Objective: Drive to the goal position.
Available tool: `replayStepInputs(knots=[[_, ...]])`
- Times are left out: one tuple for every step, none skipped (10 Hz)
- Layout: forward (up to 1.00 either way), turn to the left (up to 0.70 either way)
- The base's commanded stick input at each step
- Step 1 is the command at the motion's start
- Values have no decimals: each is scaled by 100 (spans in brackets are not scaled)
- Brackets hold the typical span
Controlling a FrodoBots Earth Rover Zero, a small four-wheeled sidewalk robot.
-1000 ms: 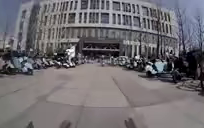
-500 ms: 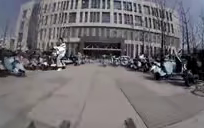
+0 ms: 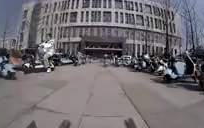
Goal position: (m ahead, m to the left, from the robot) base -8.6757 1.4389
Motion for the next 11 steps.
replayStepInputs(knots=[[100, 0], [100, 0], [100, 0], [100, 0], [100, 0], [100, 0], [100, 0], [78, 0], [0, 0], [0, 0], [0, 0]])
